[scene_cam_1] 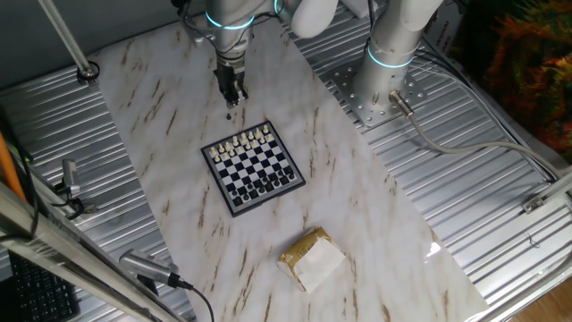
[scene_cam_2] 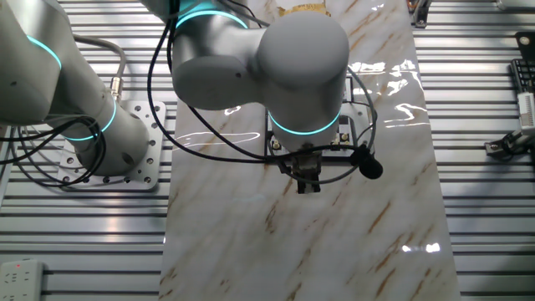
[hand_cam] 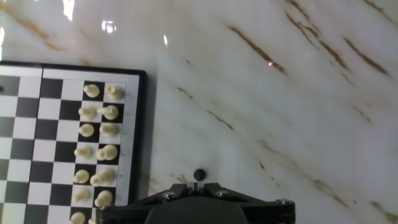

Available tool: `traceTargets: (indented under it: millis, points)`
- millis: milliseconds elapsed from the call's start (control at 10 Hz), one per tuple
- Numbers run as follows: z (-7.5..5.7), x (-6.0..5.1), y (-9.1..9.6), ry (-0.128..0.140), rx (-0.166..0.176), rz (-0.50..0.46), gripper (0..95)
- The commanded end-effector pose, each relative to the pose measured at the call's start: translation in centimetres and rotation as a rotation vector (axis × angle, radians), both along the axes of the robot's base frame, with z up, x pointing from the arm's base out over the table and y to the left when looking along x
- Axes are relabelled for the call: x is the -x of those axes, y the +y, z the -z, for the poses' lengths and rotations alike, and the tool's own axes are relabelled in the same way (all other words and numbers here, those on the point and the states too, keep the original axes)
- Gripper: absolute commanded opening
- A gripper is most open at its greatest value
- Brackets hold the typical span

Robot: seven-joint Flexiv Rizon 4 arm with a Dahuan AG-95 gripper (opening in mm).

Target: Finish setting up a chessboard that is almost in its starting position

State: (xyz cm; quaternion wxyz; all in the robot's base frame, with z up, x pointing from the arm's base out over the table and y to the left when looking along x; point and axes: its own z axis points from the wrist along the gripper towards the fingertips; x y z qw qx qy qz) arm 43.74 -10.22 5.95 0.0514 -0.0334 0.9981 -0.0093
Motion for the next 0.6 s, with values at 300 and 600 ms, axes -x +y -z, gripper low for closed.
traceTargets:
  millis: [300,600]
  points:
    - [1.19,-0.51,-0.21,-0.003,0.001,-0.006,0.0]
    - [1.49,-0.78,-0.30,-0.004,0.001,-0.007,0.0]
